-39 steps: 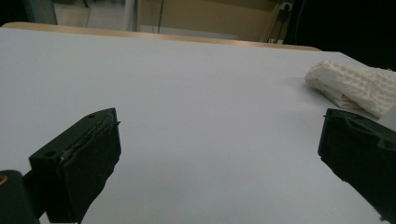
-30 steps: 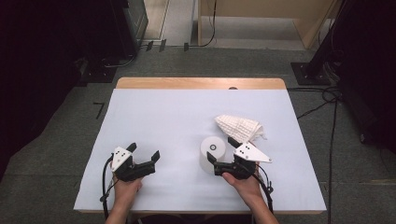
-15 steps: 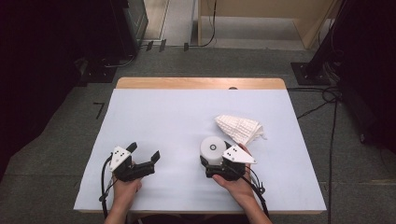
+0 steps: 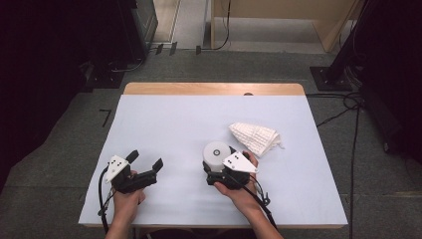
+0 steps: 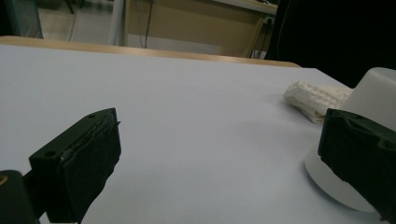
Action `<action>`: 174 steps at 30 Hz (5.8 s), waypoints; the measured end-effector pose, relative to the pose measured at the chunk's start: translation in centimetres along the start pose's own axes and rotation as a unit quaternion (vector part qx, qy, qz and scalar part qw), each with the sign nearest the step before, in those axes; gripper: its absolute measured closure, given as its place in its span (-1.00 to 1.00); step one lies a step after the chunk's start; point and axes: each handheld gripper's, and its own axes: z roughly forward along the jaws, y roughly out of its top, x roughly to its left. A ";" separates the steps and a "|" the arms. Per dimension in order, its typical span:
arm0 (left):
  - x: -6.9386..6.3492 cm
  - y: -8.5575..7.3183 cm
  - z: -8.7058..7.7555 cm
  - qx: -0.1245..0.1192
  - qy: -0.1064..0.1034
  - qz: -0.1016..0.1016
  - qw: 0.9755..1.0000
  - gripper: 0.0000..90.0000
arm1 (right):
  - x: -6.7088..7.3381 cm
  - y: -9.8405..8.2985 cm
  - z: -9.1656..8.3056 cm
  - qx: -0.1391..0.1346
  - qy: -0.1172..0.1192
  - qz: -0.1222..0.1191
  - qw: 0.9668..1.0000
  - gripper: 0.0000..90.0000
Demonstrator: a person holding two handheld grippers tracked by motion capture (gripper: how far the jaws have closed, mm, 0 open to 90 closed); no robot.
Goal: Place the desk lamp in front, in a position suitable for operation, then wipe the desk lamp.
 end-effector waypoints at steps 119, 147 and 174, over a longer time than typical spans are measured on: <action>-4.2 -2.3 2.3 0.039 -0.123 0.075 0.989 -1.00 | -13.1 0.6 -5.8 0.062 -0.068 0.009 0.996 -0.55; -4.8 -2.9 3.5 0.064 -0.103 0.092 0.988 -1.00 | -15.6 -4.2 -0.8 0.191 -0.013 0.022 0.981 0.16; -7.3 -2.5 7.6 0.100 -0.030 0.159 0.982 -0.81 | -10.1 -0.8 -5.1 0.058 -0.035 0.047 0.997 0.76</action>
